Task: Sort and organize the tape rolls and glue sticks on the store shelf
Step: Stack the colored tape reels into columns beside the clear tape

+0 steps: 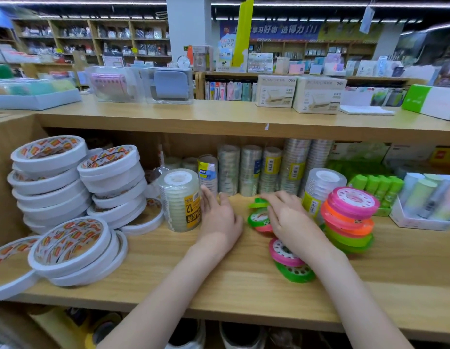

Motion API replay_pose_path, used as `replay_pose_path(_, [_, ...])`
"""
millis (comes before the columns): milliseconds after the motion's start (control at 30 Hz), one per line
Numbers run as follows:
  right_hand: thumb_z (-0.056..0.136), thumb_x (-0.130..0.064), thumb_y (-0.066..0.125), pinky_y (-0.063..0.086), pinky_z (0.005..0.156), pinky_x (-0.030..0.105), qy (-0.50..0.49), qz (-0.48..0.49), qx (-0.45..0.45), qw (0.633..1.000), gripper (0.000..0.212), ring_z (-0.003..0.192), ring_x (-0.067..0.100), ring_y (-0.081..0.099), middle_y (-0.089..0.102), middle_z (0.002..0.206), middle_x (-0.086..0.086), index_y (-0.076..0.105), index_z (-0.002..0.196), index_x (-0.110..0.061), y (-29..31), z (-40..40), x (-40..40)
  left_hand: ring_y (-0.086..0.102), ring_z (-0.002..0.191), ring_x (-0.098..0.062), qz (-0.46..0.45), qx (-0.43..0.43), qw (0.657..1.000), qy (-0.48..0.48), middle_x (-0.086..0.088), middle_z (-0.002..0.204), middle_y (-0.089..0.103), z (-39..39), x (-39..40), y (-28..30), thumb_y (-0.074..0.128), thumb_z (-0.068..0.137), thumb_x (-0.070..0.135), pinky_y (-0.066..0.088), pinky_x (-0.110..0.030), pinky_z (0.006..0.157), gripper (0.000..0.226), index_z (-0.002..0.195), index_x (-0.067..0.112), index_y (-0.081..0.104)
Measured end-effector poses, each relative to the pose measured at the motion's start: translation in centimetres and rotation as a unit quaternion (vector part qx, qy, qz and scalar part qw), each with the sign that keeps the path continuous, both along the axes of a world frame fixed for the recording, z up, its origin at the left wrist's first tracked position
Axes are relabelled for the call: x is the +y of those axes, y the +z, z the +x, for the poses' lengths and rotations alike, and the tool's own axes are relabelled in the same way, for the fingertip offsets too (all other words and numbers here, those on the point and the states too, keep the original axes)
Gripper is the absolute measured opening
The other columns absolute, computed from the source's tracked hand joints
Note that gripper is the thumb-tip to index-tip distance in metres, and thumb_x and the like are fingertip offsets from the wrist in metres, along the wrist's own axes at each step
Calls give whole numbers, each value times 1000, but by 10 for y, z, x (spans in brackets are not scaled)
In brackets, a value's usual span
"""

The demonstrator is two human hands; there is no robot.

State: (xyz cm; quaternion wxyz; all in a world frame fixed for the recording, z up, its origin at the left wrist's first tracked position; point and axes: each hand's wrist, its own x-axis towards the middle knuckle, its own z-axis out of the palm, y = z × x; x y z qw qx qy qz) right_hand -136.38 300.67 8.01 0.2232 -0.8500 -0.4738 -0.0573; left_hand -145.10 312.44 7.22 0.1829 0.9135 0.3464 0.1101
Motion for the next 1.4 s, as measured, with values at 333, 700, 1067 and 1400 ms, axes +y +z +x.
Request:
replay_pose_path(333, [97,-23,35,36,97,36,-5,30,-17,999,37,116,19,38,47,124,0,44,133,-22,-6,1,1,-5,142,-39,-21,-8,1000,8,-32,148,-20,3,5,-2,43,96,28,1,-34,114,80,144,-6,-12])
replay_pose_path(700, [97,-29,34,38,93,34,-10,38,-24,999,37,114,17,38,48,124,-2,44,132,-24,-9,2,0,-9,141,-41,14,13,1000,24,-36,145,-22,12,6,-7,36,97,36,0,-39,115,78,144,-7,-9])
replay_pose_path(1067, [98,-30,33,38,95,35,-9,41,-17,999,38,116,17,37,46,125,-1,42,135,-23,-8,2,0,-13,141,-38,31,9,999,26,-34,146,-22,17,10,-10,34,96,40,0,-39,116,79,145,-5,-9])
replay_pose_path(1400, [98,-29,34,36,98,36,-11,42,-19,999,38,119,19,37,44,129,1,43,134,-22,-7,1,-1,-13,141,-38,25,1,1000,8,-31,147,-23,9,5,-7,38,97,33,1,-40,116,76,146,1,-9])
